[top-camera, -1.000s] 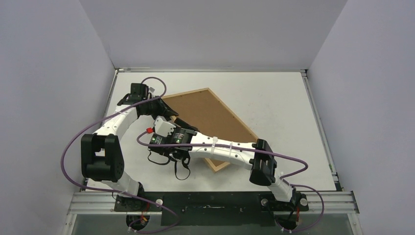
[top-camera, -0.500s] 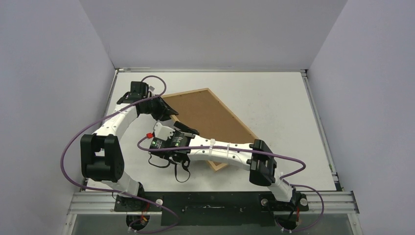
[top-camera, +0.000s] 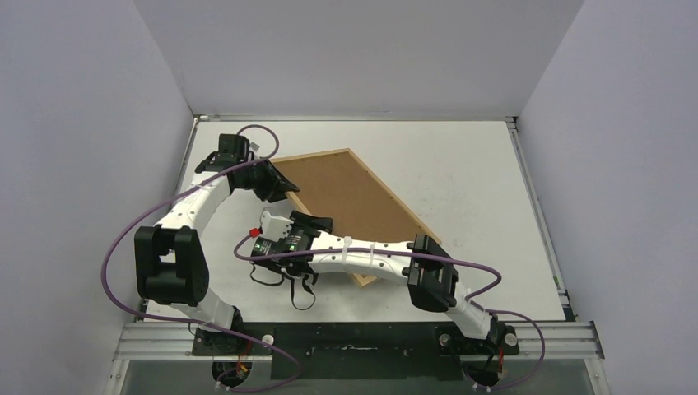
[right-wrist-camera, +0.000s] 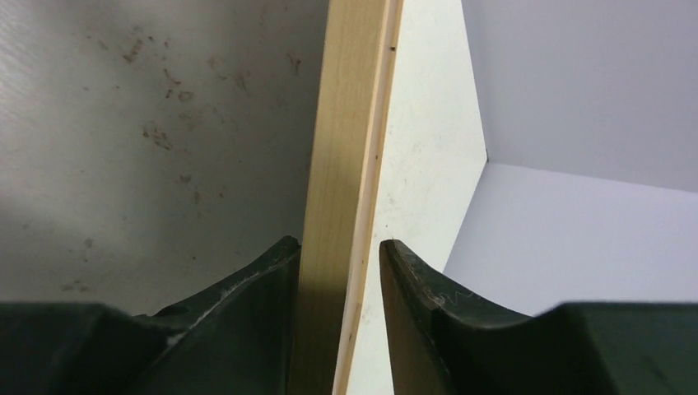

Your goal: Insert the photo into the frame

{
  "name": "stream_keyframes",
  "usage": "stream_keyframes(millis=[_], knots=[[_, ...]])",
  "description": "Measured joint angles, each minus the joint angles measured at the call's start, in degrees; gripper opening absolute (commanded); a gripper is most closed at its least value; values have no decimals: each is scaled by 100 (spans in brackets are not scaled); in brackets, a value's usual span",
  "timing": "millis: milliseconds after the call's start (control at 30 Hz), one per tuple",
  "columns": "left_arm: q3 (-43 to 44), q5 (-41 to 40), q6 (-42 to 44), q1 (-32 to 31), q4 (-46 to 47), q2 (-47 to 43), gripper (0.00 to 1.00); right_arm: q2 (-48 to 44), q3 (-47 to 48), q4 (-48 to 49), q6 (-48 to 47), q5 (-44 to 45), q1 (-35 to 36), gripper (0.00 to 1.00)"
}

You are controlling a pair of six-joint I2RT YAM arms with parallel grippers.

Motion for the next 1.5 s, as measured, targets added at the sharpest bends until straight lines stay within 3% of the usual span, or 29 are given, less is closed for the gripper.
stream_keyframes(millis=[100, 200, 267, 333, 467, 700, 933, 1267, 1500], knots=[[22, 4, -46, 0, 4, 0, 16, 2, -68, 55, -85, 170, 2, 20], [116, 2, -85, 0, 4, -4, 26, 2, -81, 155, -83, 442, 11, 8], [186, 7, -116, 7, 15, -4, 47, 2, -81, 221, -111, 570, 11, 0], [245, 11, -70, 9, 15, -11, 64, 2, -81, 249, -188, 575, 11, 0], [431, 35, -28, 59, 31, -96, 82, 0, -55, 293, -282, 562, -4, 0], [1189, 164, 203, 507, -101, -345, 87, -177, 516, 289, -485, -7, -315, 0], [1829, 186, 413, 1318, -72, -946, 87, -728, 1357, 125, -542, -1314, -1386, 0], [1539, 251, 490, 1432, 2, -1196, 87, -1384, 1556, 280, 94, -3495, -3189, 0], [914, 337, 525, 1427, 63, -1067, 87, -1904, 896, 999, 861, -5045, -4430, 0]])
